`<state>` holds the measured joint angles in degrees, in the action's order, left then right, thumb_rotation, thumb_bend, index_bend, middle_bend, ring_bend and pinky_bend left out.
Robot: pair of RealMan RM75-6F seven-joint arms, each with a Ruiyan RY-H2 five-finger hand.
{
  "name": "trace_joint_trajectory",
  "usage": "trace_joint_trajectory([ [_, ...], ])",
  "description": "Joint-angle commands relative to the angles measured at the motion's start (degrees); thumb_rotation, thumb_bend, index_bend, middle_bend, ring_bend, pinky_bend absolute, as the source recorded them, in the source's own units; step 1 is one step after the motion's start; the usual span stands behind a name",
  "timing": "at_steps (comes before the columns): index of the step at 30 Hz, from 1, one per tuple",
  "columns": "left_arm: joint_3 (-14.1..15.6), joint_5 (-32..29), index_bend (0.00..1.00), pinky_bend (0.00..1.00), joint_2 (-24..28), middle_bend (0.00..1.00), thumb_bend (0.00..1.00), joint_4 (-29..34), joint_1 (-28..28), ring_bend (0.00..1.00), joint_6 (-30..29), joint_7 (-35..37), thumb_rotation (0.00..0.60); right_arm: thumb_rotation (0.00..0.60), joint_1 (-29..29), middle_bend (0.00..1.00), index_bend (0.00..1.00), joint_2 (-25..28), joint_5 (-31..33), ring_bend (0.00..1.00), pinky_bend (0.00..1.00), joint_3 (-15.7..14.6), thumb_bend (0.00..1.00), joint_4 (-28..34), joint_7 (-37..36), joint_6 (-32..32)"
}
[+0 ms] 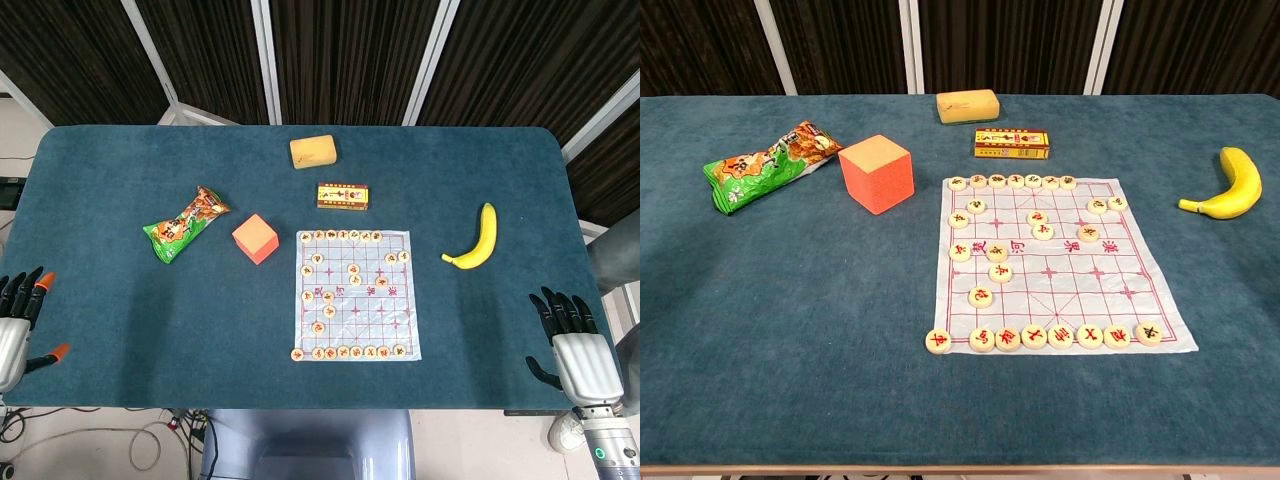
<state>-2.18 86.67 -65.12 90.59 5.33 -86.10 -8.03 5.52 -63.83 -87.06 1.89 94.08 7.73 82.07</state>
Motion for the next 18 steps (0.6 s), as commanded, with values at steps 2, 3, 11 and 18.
trace_joint_trajectory([
  [2, 0.03, -0.19, 0.00, 0.00, 0.06, 0.00, 0.00, 0.09, 0.12, 0.00, 0.38, 0.02, 0.600, 0.600, 0.03, 0.00, 0.00, -0.05, -0.03, 0.00, 0.00, -0.06, 0.32, -0.28, -0.05, -0.08],
  [3, 0.02, -0.22, 0.00, 0.00, 0.06, 0.00, 0.00, 0.10, 0.14, 0.00, 0.45, -0.04, 0.600, 0.600, 0.02, 0.00, 0.00, -0.03, 0.04, 0.00, 0.00, -0.06, 0.32, -0.29, -0.10, -0.13],
  [11, -0.02, -0.23, 0.00, 0.00, 0.12, 0.00, 0.00, 0.51, -0.03, 0.00, 0.09, -0.04, 0.600, 0.600, 0.02, 0.00, 0.00, 0.20, 0.06, 0.00, 0.00, -0.18, 0.32, -0.09, -0.37, -0.29],
  [18, 0.01, -0.43, 0.00, 0.00, 0.47, 0.00, 0.00, 0.56, -0.05, 0.00, 0.31, 0.54, 0.600, 0.600, 0.13, 0.00, 0.00, -0.02, -0.13, 0.00, 0.00, -0.26, 0.32, -0.26, 0.45, -0.35],
])
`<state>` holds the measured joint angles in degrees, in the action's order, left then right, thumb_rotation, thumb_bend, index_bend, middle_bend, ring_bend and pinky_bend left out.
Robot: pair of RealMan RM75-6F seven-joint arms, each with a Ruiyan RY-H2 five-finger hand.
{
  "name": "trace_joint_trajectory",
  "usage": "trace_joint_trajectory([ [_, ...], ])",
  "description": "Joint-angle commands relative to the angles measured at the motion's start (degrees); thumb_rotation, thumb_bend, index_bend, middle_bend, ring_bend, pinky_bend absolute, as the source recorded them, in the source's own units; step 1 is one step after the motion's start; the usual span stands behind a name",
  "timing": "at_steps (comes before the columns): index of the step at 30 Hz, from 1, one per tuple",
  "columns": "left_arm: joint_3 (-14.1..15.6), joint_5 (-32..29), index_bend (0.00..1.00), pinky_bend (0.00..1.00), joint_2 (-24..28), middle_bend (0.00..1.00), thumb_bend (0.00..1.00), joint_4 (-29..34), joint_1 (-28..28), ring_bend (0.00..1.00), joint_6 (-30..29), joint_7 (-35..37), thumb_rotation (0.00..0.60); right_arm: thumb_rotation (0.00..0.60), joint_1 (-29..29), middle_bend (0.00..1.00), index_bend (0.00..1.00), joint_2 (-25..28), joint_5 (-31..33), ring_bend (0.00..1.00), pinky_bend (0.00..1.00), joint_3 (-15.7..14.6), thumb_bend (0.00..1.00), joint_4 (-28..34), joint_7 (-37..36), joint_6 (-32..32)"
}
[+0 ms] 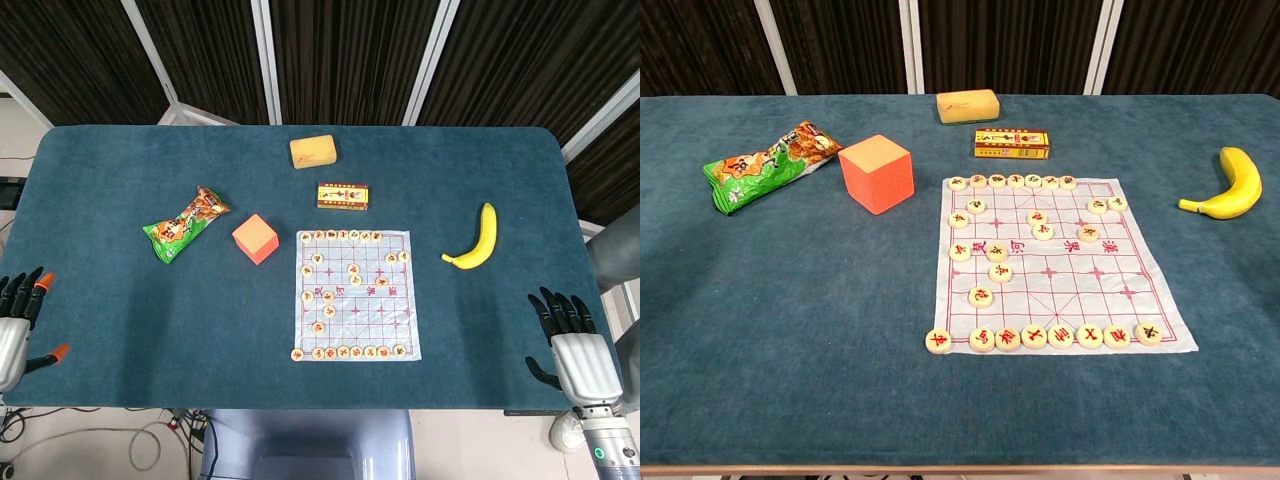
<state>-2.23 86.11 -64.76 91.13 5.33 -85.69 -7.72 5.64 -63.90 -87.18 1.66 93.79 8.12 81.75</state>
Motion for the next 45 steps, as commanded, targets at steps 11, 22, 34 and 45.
trace_joint_trajectory([
  [11, 0.30, 0.64, 0.00, 0.00, 0.19, 0.00, 0.00, 0.24, 0.00, 0.00, -0.04, 0.37, 0.600, 0.600, 0.17, 0.00, 0.00, 0.64, -0.93, 0.00, 0.00, -0.59, 0.32, -0.16, -0.31, -0.37],
  [22, 0.08, -0.12, 0.00, 0.00, 0.07, 0.00, 0.00, 0.07, -0.04, 0.00, 0.22, 1.04, 0.600, 0.600, 1.71, 0.00, 0.00, 2.75, -3.34, 0.00, 0.00, -1.50, 0.32, 3.08, -1.65, -2.45],
  [34, -0.51, 0.05, 0.00, 0.00, -1.30, 0.00, 0.00, -1.85, 0.19, 0.00, -0.49, 0.80, 0.600, 0.600, 6.89, 0.00, 0.25, 1.13, 0.16, 0.00, 0.00, -2.11, 0.32, 14.81, 5.37, -13.77],
  [45, -0.43, 0.92, 0.00, 0.00, -2.05, 0.00, 0.00, -3.88, 0.53, 0.00, -0.61, 1.77, 0.600, 0.600, 13.48, 0.00, 0.37, -10.18, 14.66, 0.00, 0.00, 2.70, 0.32, 19.67, 17.94, -19.98],
])
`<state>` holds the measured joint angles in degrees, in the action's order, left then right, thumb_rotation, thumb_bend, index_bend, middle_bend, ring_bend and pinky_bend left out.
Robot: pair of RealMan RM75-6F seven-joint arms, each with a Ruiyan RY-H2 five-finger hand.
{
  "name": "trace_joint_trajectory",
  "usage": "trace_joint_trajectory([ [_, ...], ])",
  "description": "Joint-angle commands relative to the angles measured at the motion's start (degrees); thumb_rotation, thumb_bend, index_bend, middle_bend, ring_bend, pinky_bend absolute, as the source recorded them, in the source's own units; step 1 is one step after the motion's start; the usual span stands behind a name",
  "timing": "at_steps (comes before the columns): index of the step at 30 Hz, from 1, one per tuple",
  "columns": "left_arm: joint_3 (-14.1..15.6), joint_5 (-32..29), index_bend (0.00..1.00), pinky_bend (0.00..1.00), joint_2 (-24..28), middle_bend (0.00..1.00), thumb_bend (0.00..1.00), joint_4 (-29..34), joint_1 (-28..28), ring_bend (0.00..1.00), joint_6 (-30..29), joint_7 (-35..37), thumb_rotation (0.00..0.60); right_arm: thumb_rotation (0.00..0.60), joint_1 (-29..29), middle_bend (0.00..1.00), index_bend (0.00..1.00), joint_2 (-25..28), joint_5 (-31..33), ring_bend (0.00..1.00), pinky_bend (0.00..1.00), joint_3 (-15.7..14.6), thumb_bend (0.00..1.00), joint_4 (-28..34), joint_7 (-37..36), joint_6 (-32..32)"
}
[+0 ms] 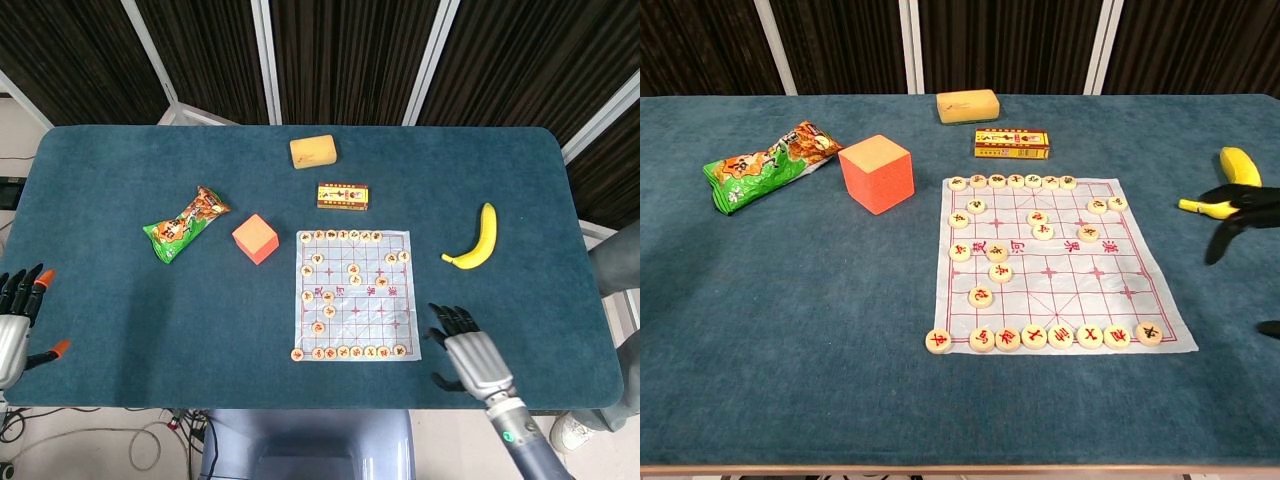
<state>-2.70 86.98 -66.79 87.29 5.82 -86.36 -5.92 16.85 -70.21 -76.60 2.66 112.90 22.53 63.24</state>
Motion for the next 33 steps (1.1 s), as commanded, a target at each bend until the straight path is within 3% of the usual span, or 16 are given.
trace_joint_trajectory([
  [1, 0.07, 0.06, 0.00, 0.00, 0.01, 0.00, 0.00, -0.01, 0.06, 0.00, 0.11, 0.01, 0.600, 0.600, 2.74, 0.00, 0.38, -5.11, 5.69, 0.00, 0.00, 2.10, 0.32, 0.46, 4.35, -1.57],
  [14, 0.00, -0.39, 0.00, 0.00, 0.61, 0.00, 0.00, 0.60, 0.38, 0.00, 1.01, 2.03, 0.600, 0.600, 7.22, 0.02, 0.43, -18.41, 18.48, 0.00, 0.00, 4.08, 0.32, -2.06, 11.66, 0.43],
  [23, -0.41, -1.50, 0.00, 0.00, 1.11, 0.00, 0.00, 1.74, 0.52, 0.00, 1.62, 3.34, 0.600, 0.600, 9.09, 0.02, 0.43, -24.01, 21.50, 0.00, 0.00, 5.25, 0.32, -6.09, 12.73, 2.88],
  [33, -0.29, -1.41, 0.00, 0.00, 1.60, 0.00, 0.00, 2.35, 0.73, 0.00, 2.06, 4.23, 0.600, 0.600, 9.65, 0.02, 0.43, -28.97, 20.62, 0.00, 0.00, 4.31, 0.32, -11.11, 12.06, 5.33],
])
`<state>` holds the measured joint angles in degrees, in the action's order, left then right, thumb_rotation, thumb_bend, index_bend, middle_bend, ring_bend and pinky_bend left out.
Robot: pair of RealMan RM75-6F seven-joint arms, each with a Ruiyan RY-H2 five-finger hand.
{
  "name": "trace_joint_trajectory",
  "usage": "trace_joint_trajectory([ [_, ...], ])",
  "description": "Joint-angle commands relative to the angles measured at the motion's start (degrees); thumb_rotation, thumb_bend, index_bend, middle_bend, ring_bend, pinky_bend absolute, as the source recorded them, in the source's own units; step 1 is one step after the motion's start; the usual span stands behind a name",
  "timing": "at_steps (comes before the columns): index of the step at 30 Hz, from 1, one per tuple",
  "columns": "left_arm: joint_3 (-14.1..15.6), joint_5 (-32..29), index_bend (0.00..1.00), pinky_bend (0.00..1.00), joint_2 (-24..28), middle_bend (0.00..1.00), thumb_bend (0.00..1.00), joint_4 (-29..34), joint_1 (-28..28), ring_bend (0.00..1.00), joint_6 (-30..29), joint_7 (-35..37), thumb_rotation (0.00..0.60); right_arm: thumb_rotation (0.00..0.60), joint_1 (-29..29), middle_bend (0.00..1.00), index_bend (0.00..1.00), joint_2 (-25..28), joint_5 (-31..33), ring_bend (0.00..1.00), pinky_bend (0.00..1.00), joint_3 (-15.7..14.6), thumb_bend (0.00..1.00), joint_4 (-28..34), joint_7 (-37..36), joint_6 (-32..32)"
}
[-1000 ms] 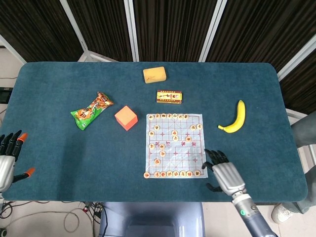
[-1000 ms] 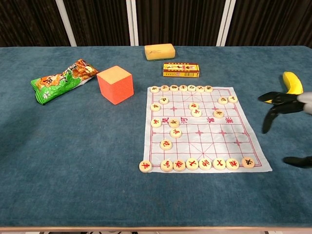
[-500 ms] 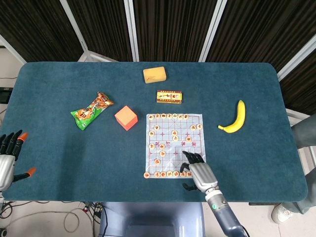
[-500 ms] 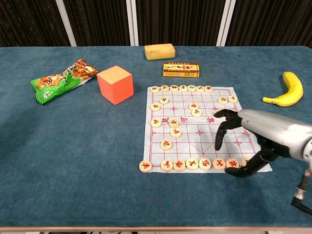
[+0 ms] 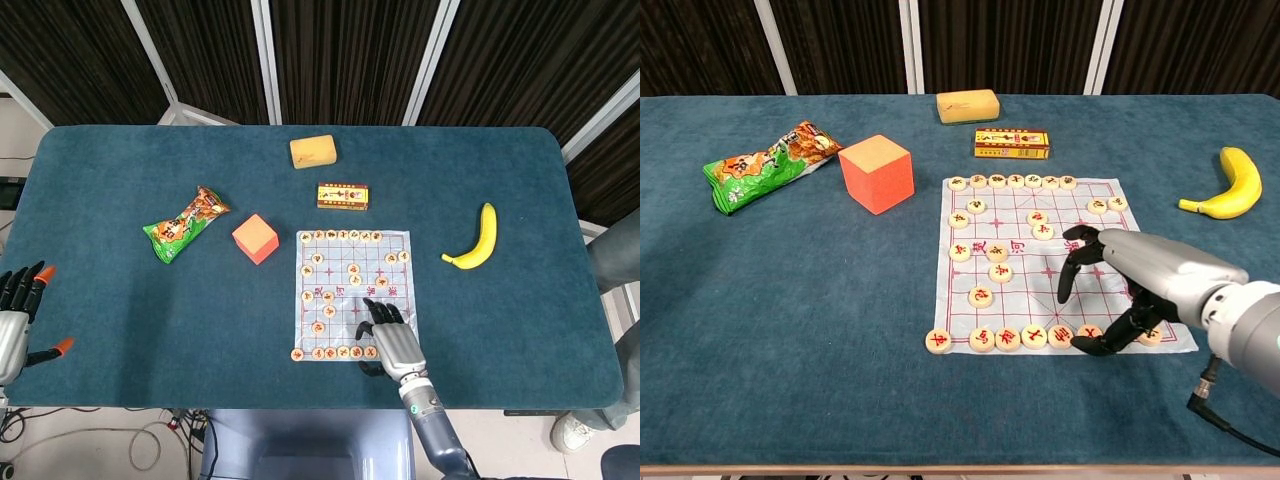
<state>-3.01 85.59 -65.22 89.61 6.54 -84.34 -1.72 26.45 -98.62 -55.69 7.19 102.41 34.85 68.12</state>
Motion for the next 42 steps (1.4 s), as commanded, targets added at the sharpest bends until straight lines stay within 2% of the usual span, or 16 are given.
trace_joint_trajectory([
  [1, 0.04, -0.05, 0.00, 0.00, 0.07, 0.00, 0.00, 0.09, 0.03, 0.00, 0.11, 0.08, 0.600, 0.600, 0.06, 0.02, 0.43, -0.87, -0.46, 0.00, 0.00, -0.31, 0.32, -1.04, -0.37, 0.67],
  [42, 0.34, -0.91, 0.00, 0.00, 0.72, 0.00, 0.00, 1.70, 0.52, 0.00, 1.67, 0.08, 0.600, 0.600, 0.14, 0.03, 0.48, -5.42, 0.31, 0.00, 0.00, -0.64, 0.32, -6.72, -2.59, 1.35],
])
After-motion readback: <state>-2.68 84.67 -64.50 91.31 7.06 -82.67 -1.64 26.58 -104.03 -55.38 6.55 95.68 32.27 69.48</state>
